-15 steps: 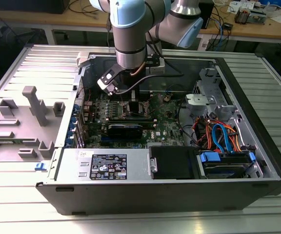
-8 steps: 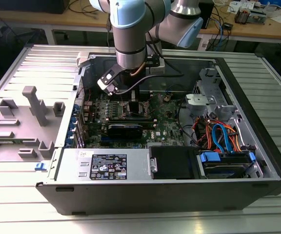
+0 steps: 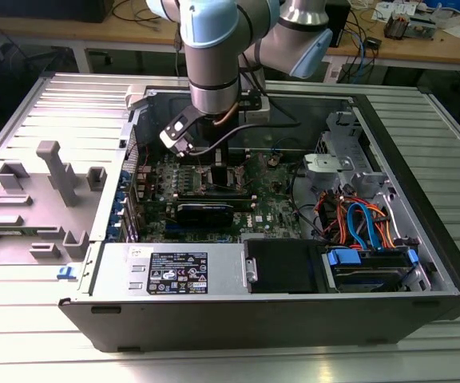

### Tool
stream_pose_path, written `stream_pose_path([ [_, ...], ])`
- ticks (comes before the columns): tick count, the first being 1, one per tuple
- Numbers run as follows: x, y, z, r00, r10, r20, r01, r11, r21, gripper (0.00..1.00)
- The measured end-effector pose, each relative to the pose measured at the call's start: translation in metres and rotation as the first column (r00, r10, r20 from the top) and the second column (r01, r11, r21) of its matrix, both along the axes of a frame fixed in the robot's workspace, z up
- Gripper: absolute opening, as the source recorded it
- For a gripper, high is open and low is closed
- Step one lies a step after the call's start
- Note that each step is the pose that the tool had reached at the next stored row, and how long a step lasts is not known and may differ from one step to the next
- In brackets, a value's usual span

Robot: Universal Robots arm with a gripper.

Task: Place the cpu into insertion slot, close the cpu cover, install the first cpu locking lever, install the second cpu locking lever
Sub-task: 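Place the cpu into insertion slot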

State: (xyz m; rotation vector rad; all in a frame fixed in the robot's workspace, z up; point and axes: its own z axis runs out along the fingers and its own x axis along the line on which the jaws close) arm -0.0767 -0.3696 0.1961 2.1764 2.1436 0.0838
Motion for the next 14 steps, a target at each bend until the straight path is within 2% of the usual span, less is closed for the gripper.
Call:
stream_pose_path([
  [14, 0.0011, 0.004, 0.0, 1.0, 0.0, -0.0002, 0.0, 1.0, 0.0003, 0.61],
])
